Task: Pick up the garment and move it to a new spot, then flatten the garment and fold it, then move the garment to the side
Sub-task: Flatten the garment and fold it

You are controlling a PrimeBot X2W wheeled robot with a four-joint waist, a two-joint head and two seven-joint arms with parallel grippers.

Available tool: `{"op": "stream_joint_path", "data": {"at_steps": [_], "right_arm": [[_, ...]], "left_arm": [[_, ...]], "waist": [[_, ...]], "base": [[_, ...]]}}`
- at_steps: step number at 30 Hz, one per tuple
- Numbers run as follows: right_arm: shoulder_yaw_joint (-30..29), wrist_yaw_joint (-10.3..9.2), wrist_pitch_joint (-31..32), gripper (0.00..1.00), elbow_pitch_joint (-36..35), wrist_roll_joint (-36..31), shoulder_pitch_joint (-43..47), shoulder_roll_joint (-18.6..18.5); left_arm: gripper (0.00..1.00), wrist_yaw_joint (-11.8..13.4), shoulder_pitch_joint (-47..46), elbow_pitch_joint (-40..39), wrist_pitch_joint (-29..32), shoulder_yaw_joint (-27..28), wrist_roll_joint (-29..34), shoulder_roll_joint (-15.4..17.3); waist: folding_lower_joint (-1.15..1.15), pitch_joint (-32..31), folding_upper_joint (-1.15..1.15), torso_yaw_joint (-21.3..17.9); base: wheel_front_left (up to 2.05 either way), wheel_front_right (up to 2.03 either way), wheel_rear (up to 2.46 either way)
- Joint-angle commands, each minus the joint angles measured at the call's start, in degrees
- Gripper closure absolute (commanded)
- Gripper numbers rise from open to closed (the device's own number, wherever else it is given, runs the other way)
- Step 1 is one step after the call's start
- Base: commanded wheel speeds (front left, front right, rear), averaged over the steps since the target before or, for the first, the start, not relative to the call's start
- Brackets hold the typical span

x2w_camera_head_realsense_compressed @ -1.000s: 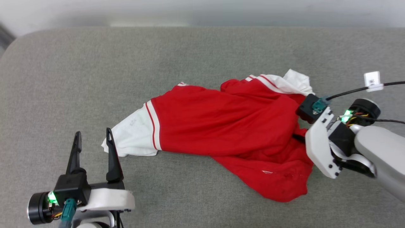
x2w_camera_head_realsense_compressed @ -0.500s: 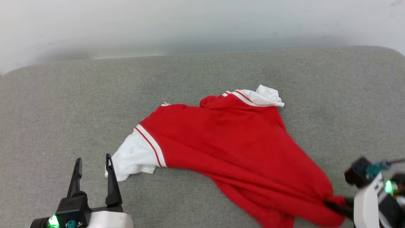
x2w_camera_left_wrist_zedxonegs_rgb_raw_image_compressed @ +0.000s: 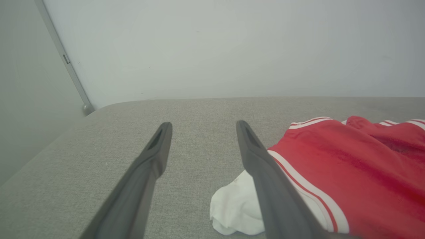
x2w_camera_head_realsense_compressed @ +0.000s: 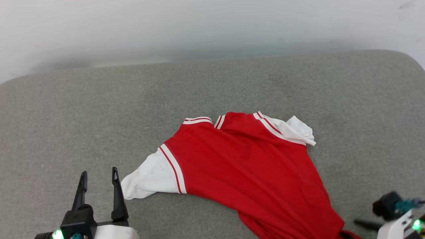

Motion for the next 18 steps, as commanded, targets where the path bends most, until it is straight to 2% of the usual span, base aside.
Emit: {"op": "stream_joint_path", "data": {"at_steps": [1, 7, 10, 13, 18], "right_arm": [[-3.82, -0.03, 0.45, 0.0, -1.67, -1.93, 0.6, -0.24], [-19.06, -0.03, 4.74, 0.0, -11.26, -8.5, -0.72, -1.39], [-23.82, -0.04, 8.67, 0.0, -15.85, -11.07, -4.21, -1.85], [-24.94, -0.04, 13.2, 0.0, -18.03, -11.82, -9.08, -2.05], [-20.41, -0.04, 22.62, 0.0, -16.09, -10.31, -21.21, -2.25]], "left_arm": [[0.0, -0.2, 0.72, 0.13, -0.14, 0.45, 0.31, -0.37], [0.0, -0.96, 0.61, -0.05, -0.14, 0.84, 1.1, -1.04], [0.0, -1.32, -0.45, -0.38, -0.14, 0.93, 1.51, -1.54], [0.0, -2.05, -1.87, -0.48, -0.14, 0.73, 1.94, -1.98], [0.0, -3.15, -4.36, -0.69, -0.14, 0.34, 2.73, -2.59]], "waist": [[0.01, -0.3, 0.0, -0.18], [0.01, 0.04, 0.0, 0.07], [0.01, 1.22, 0.0, 0.61], [0.01, 2.86, 0.0, 1.54], [0.01, 6.43, 0.0, 3.6]], "base": [[0.0, 0.0, 0.0], [0.0, 0.0, 0.0], [0.0, 0.0, 0.0], [0.0, 0.0, 0.0], [0.0, 0.0, 0.0]]}}
